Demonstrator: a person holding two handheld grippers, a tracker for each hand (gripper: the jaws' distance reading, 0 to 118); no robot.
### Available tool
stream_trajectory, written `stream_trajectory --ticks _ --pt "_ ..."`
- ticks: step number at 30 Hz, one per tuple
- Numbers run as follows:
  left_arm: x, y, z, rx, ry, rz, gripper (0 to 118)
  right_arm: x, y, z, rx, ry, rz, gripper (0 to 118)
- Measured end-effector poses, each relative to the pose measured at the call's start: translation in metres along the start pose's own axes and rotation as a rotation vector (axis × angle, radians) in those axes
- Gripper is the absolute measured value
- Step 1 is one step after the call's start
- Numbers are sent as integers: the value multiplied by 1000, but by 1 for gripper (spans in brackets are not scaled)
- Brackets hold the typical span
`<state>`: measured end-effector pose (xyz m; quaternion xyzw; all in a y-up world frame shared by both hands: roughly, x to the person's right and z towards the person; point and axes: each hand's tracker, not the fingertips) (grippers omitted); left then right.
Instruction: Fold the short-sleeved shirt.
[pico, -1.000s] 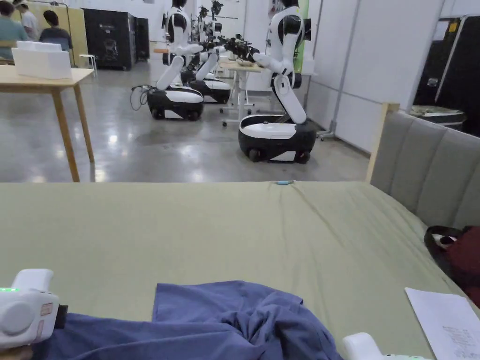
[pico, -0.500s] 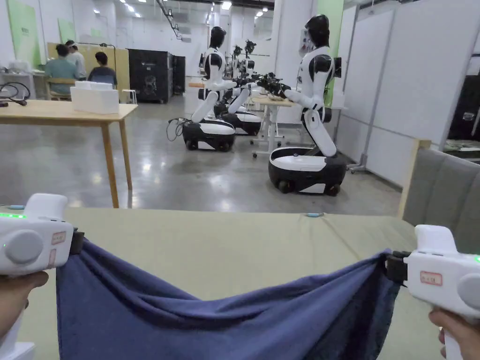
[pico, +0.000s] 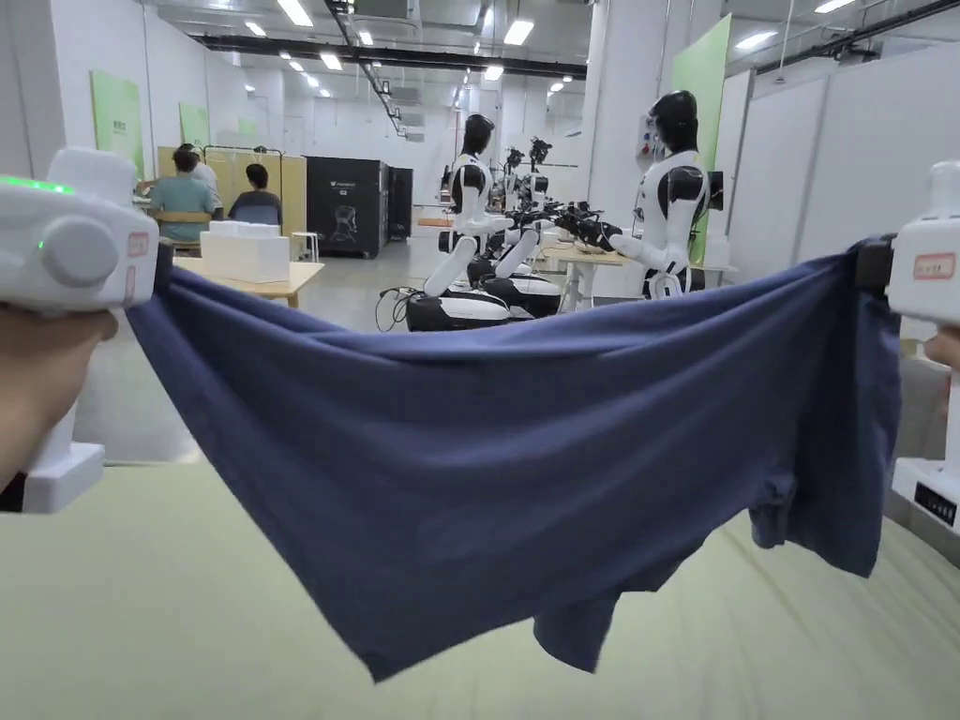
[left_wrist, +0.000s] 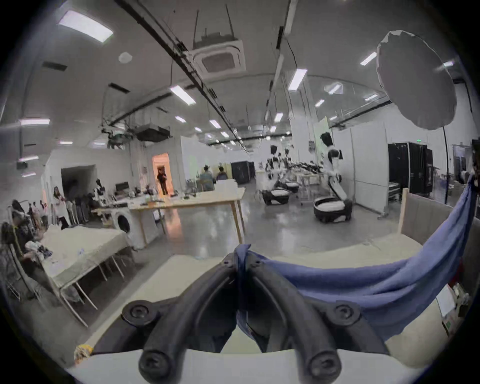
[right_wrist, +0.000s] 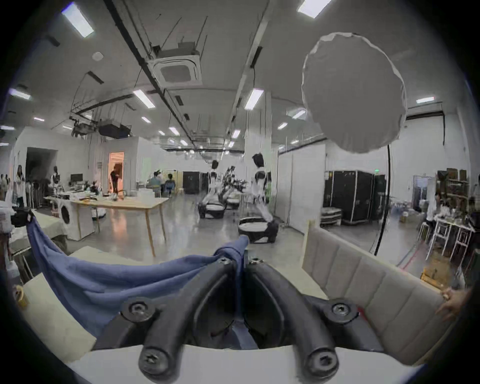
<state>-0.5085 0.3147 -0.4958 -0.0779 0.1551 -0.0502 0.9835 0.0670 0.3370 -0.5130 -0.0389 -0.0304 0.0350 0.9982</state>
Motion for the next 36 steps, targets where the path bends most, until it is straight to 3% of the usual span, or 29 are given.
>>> stream_trajectory --ticks 7,15,18,27,33,36 --pt "10 8 -31 10 23 -43 1 -8 -4 -29 5 5 16 6" --pt "39 -98 -61 -115 -25 -30 1 -12 -122 -69 -134 -15 8 6" --pt "44 -126 -57 -141 -33 -45 1 -9 -157 -63 -179 -28 48 6" --pt "28 -196 38 -206 -125 -86 1 15 -232 35 -284 49 107 6" --pt "-1 -296 116 -430 -217 -27 1 25 -332 117 -449 162 163 6" --pt "-15 -362 145 -597 -220 -47 1 30 -391 153 -547 192 140 6"
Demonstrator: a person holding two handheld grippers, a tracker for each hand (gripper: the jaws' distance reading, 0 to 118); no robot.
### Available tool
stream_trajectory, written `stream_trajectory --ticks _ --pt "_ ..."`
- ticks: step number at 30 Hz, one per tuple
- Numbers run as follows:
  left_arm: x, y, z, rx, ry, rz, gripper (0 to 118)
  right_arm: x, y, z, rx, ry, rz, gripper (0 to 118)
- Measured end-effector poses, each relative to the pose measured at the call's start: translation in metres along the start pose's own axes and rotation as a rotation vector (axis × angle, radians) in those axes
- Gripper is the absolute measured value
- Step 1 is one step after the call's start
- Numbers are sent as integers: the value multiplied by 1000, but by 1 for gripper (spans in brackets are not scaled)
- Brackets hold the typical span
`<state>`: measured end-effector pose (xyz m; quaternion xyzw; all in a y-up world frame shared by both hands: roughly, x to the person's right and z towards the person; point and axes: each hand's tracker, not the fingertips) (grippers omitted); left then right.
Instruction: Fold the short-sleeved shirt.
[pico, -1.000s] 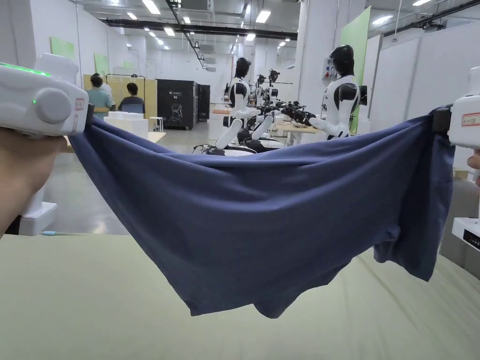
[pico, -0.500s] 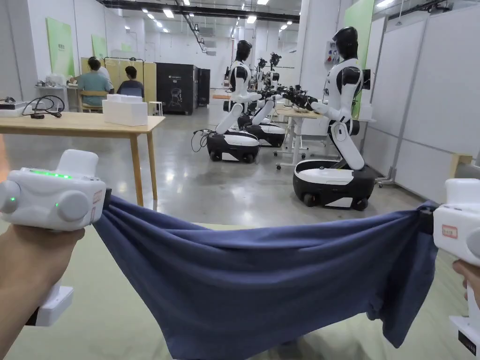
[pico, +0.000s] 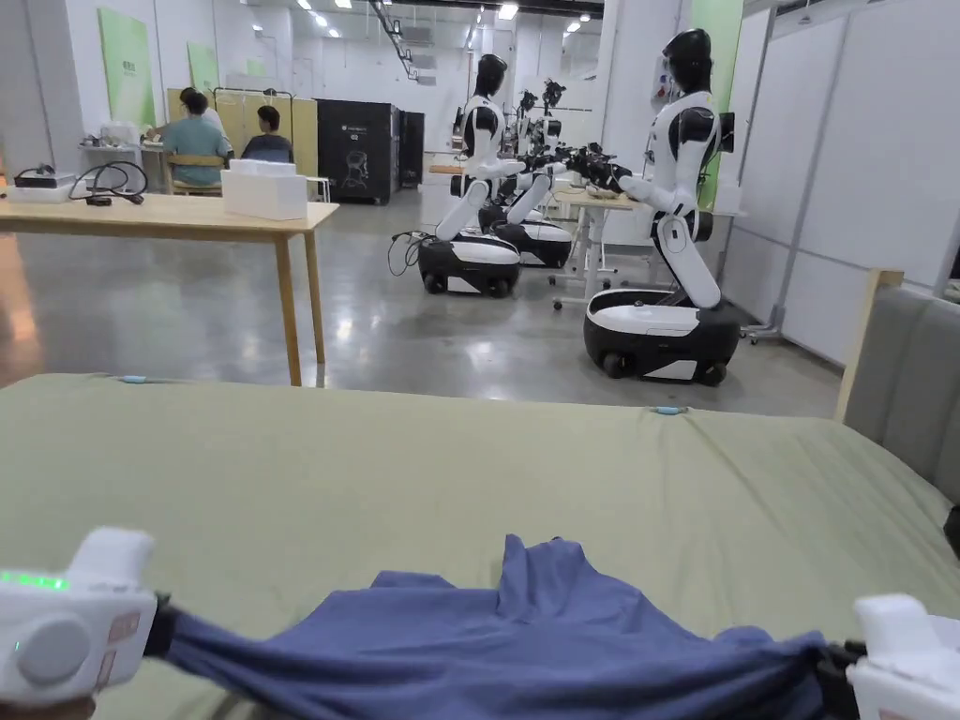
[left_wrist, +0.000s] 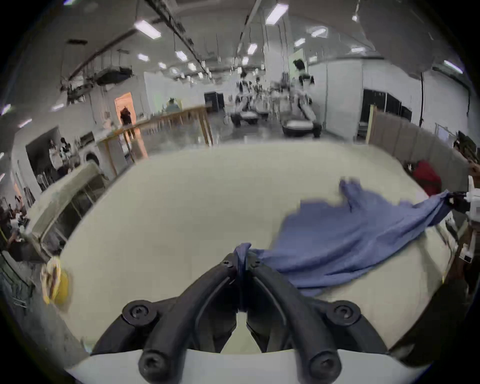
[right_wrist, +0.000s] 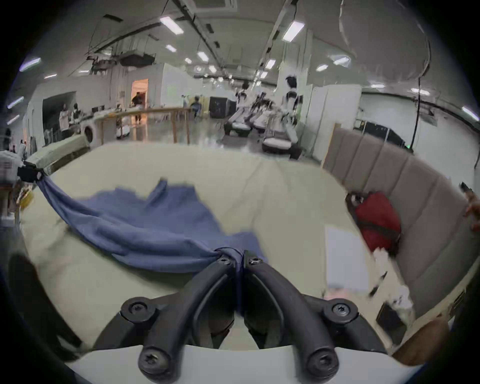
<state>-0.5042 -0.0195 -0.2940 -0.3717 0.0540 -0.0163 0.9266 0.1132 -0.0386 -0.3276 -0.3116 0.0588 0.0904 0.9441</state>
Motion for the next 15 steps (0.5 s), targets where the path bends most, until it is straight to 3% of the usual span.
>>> stream_trajectory --ticks 3,4,5,6,7,8,11,15 --pt "-12 -53 -14 -107 0 64 1 5 -50 -9 -107 -2 -79 6" --pt "-13 -62 -15 -108 -1 91 5 6 -60 -8 -116 -3 -103 6" --pt "-14 -66 -13 -99 -19 114 16 9 -65 -8 -114 2 -132 12" --pt "-13 -68 -10 -76 -27 129 47 12 -63 -6 -106 17 -140 33" --pt "-8 -64 -4 -54 -2 115 102 12 -58 -1 -95 14 -133 80" --pt "-3 -58 5 -12 34 94 115 6 -47 10 -36 -19 -116 99" --pt "25 -36 53 227 11 52 115 -19 -8 51 184 85 -109 112" --pt "67 -17 96 425 -1 9 115 -76 33 88 407 169 -103 112"
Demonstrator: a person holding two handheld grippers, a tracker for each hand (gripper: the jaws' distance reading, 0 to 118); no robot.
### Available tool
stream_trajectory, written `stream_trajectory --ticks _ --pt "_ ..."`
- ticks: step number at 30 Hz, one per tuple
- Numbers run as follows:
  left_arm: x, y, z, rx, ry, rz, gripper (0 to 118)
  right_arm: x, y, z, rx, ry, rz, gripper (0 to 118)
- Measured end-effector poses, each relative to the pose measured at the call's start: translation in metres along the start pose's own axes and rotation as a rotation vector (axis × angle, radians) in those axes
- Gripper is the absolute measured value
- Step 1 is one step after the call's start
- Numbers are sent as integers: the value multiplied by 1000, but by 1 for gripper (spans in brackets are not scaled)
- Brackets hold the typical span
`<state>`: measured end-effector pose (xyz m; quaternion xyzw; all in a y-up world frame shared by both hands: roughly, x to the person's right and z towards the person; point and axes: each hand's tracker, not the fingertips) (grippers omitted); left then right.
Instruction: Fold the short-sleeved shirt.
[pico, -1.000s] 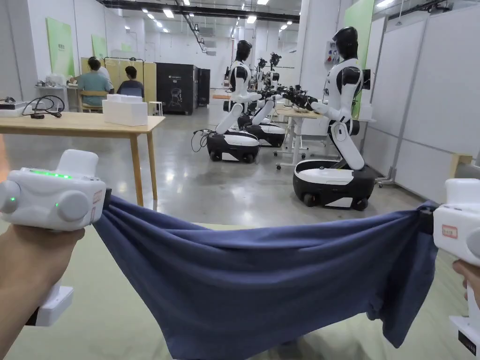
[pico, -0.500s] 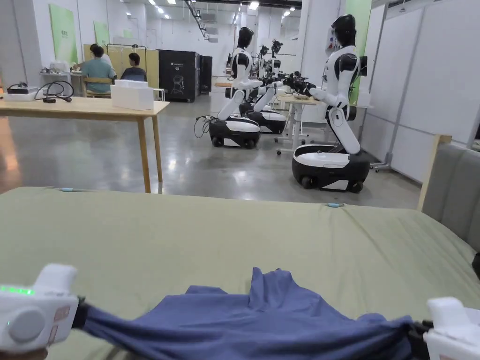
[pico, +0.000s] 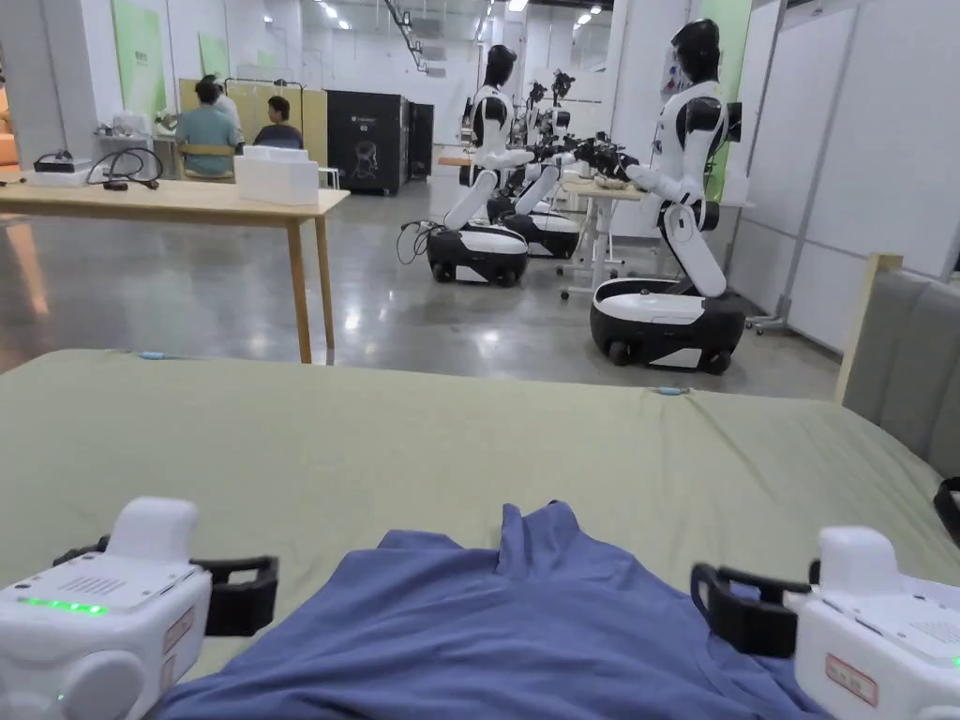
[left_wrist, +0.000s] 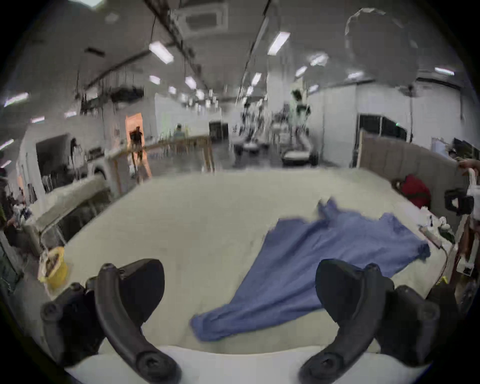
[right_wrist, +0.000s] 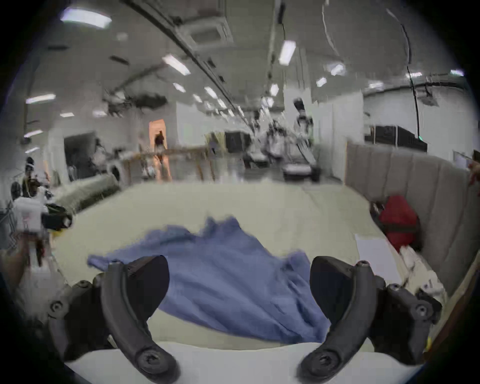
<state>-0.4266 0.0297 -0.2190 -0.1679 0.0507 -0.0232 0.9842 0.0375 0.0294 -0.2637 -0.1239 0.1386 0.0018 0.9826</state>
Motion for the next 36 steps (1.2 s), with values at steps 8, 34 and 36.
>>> stream_trajectory --ticks 8,34,36 --pt "7 -2 -8 -5 -48 -66 0 -58 2 -20 70 11 63 1" --pt "-75 -119 -145 -599 43 140 23 16 -27 -154 -326 -52 60 1" --pt "-66 -110 -136 -573 25 119 4 30 -28 -191 -392 -92 80 1"
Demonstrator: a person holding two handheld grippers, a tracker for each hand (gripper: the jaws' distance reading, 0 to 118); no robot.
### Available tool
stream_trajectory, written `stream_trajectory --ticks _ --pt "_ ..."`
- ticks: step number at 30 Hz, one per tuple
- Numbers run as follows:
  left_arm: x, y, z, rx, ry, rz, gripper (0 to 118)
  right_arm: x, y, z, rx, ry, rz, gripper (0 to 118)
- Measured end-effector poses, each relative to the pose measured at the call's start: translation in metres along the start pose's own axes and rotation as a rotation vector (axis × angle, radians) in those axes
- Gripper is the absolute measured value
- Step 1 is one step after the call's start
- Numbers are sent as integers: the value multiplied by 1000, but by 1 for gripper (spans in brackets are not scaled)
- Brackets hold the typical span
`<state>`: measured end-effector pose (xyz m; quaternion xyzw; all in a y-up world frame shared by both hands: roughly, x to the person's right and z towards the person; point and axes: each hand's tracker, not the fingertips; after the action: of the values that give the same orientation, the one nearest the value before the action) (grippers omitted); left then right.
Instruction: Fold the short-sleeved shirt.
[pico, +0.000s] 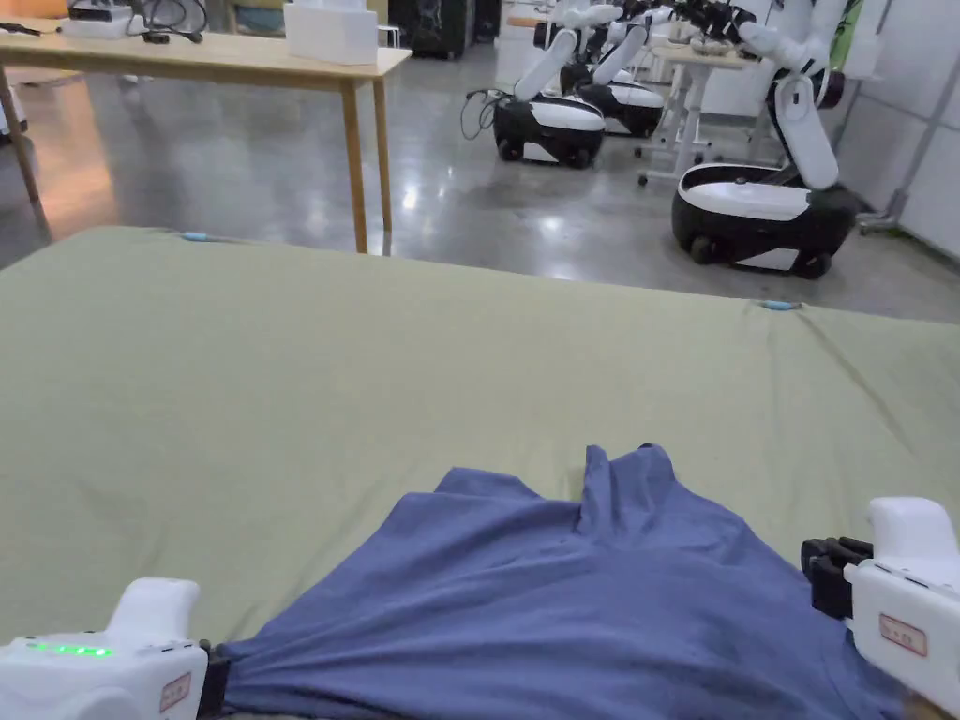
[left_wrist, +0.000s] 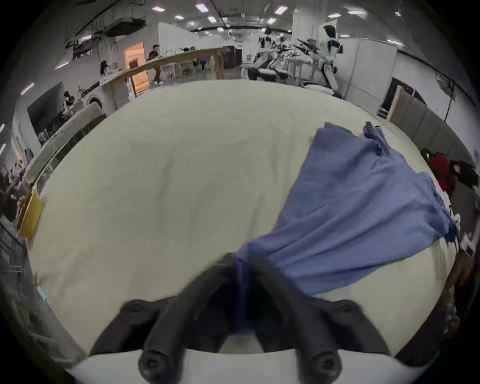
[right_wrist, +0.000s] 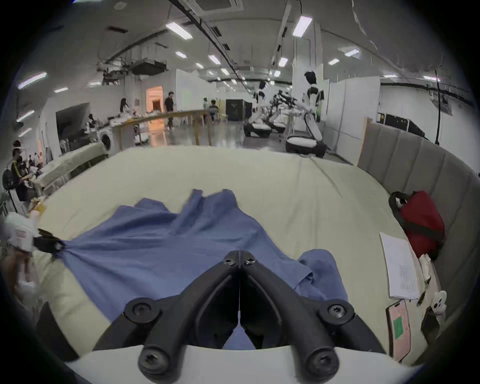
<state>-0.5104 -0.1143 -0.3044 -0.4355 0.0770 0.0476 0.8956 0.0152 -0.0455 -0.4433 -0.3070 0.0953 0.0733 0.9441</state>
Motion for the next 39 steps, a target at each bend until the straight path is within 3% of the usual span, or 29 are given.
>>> stream_trajectory --ticks 1,2,3,4,10,11,13,14,15,16,18,20,22,25,27,30,33,39 --pt "3 1 5 34 18 -21 3 5 6 -23 -43 -10 1 12" --pt "9 1 14 43 -1 -35 3 11 13 -46 -83 -2 -9 40" --pt "12 1 19 56 5 -32 3 16 20 -70 -123 14 -14 86" --pt "14 3 26 87 1 -36 3 19 27 -98 -193 20 -22 118" --pt "32 9 38 81 -12 -42 3 14 40 -196 -330 -15 -69 113" --pt "35 9 38 77 -4 -45 3 13 39 -205 -337 -23 -71 106" --pt "38 9 37 67 7 -46 3 6 36 -203 -366 -36 -62 79" --pt "33 10 37 65 3 -38 3 1 34 -199 -359 -31 -63 58" --pt "33 10 37 63 8 -34 3 -8 35 -187 -299 -58 -41 27" --pt "34 9 37 61 8 -33 3 -17 36 -180 -277 -59 -11 7" --pt "31 10 35 55 3 -27 3 -22 31 -169 -277 -45 30 7" --pt "32 9 35 57 7 -25 3 -23 33 -158 -291 32 -5 7" --pt "29 10 38 60 0 -17 3 -27 37 -122 -196 -1 -11 7" --pt "22 17 51 85 -19 6 3 -11 50 -70 -104 79 -119 7" --pt "16 28 57 115 -30 13 3 -6 61 -38 -51 97 -106 7" --pt "17 56 67 166 -32 6 3 -7 83 12 33 80 -7 7" --pt "19 94 81 220 -58 31 3 4 118 56 115 35 24 7" --pt "28 199 133 378 -5 -30 2 43 205 136 290 34 -68 7"
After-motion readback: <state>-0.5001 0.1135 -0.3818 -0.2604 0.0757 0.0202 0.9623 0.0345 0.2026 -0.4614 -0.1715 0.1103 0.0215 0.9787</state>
